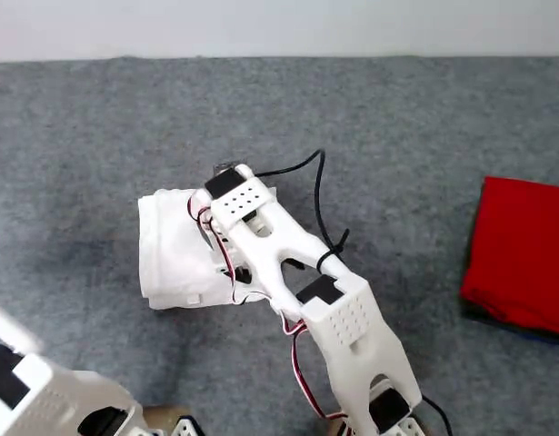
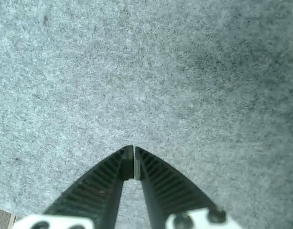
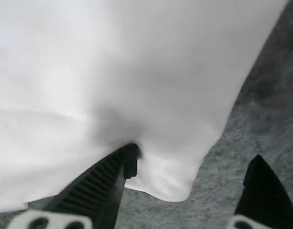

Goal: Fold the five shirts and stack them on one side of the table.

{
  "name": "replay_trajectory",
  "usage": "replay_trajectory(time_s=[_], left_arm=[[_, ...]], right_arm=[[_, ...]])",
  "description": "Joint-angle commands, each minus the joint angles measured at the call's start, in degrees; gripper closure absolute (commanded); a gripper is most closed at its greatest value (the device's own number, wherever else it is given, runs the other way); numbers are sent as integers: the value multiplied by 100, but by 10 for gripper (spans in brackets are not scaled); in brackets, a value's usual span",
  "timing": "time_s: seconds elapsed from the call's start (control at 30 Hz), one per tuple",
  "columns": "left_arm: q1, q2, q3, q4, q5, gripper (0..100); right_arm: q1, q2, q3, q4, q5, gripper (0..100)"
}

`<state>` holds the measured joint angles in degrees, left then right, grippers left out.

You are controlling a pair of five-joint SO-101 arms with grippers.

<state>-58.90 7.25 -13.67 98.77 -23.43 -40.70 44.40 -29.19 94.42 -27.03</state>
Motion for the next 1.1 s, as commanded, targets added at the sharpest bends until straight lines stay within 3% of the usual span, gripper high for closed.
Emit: replay_trajectory(time_s=[0.0, 0.1, 0.23, 0.33, 0.43, 0.53, 0.63, 0.87, 1.07], left_arm=[[-35, -299, -207, -79, -53, 985], [-35, -299, -207, -79, -53, 985], [-35, -299, -207, -79, -53, 985], [-35, -308, -207, -79, -53, 985], [-35, -316, -207, -79, -53, 985], [-18, -334, -207, -79, -53, 985], [9, -334, -224, -79, -53, 985], [9, -325, -233, -79, -281, 985], [9, -352, -233, -79, -440, 985]], right_arm=[[75, 321, 0, -40, -18, 645], [75, 629, -9, 4, 0, 737], [75, 734, -35, -4, 343, 997], [110, 708, -35, 171, 501, 941], [198, 629, -35, 479, 527, 996], [356, 426, -35, 822, 536, 991], [620, 110, 9, 840, 1011, 989], [1842, -505, 9, 840, 3842, 989], [3275, -585, -35, 831, 7780, 989]])
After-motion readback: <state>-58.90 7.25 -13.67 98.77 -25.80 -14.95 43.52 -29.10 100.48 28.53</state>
